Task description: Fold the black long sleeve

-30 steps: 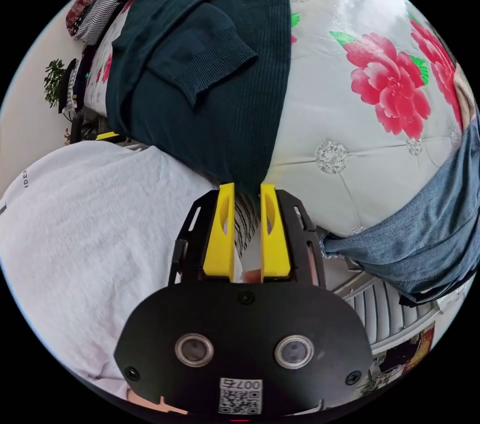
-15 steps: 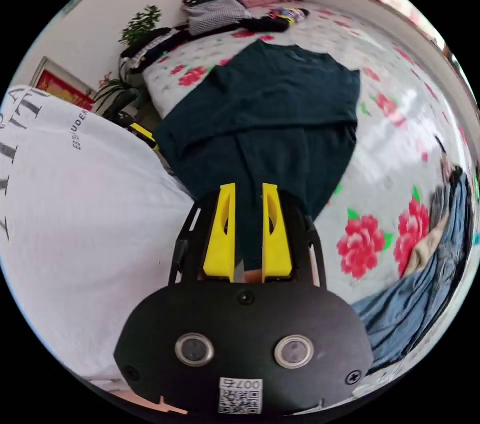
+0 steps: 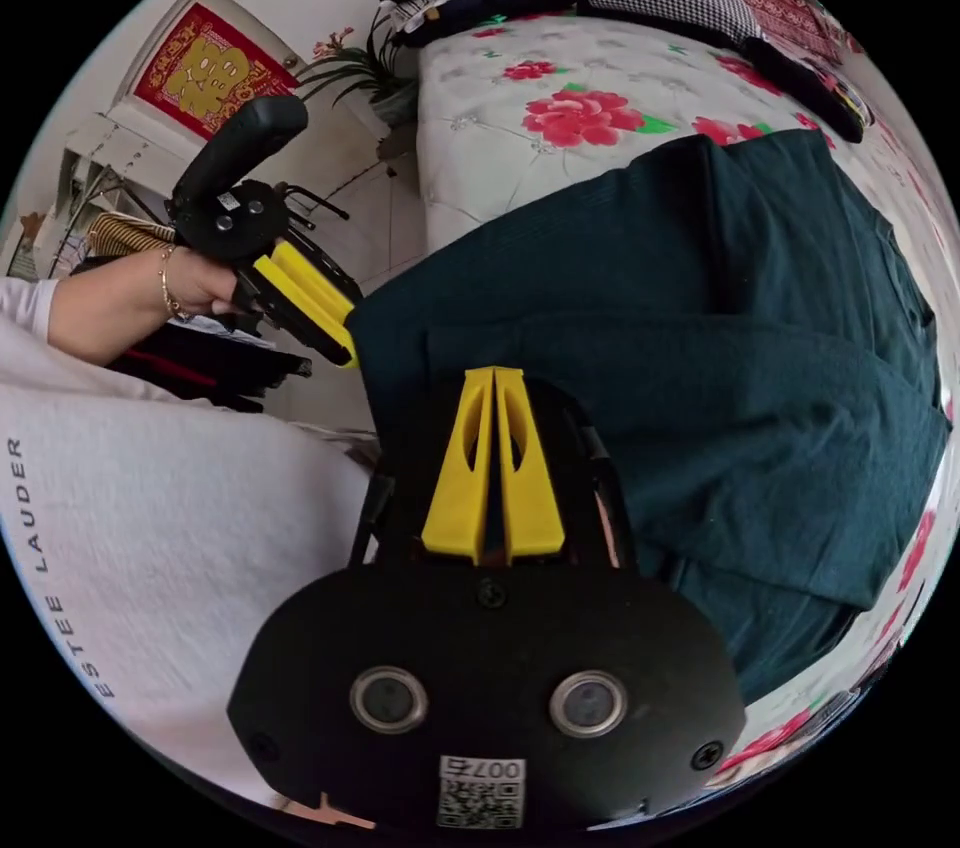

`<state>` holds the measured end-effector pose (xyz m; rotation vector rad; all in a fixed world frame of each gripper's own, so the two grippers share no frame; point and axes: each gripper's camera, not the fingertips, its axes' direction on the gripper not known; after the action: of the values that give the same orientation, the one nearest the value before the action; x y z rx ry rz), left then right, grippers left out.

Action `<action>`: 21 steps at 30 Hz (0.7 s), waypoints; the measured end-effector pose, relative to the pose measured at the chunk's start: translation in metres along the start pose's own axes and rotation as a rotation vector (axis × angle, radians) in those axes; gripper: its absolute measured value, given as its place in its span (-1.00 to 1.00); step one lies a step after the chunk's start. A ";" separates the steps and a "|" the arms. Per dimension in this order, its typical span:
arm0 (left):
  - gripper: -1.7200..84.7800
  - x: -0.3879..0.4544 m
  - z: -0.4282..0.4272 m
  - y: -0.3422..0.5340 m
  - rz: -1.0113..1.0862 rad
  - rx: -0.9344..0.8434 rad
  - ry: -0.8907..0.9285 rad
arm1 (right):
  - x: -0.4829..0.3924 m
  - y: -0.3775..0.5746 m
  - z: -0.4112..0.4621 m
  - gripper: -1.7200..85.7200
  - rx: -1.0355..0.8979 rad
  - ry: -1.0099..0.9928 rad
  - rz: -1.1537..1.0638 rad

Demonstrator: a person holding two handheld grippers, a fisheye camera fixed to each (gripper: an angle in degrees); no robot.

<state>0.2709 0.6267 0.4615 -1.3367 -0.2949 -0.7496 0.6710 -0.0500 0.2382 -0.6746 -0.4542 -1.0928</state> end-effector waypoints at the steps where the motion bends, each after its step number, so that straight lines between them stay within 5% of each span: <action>1: -0.92 -0.002 0.001 0.001 -0.006 0.002 0.002 | 0.005 0.000 -0.005 -0.96 0.014 -0.047 0.019; 8: -0.93 -0.007 0.000 0.001 -0.015 0.003 0.015 | 0.019 -0.002 -0.023 -0.95 0.073 -0.321 0.064; 13: -0.94 -0.009 -0.005 0.000 -0.003 -0.013 0.018 | 0.021 0.052 -0.061 -0.92 0.152 -0.231 0.109; 21: -0.94 -0.014 -0.016 0.003 -0.012 -0.007 0.060 | 0.053 0.294 -0.123 -0.82 0.139 -0.051 0.813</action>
<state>0.2594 0.6161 0.4471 -1.3179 -0.2533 -0.8004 0.9625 -0.0831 0.1040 -0.6738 -0.2514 -0.2745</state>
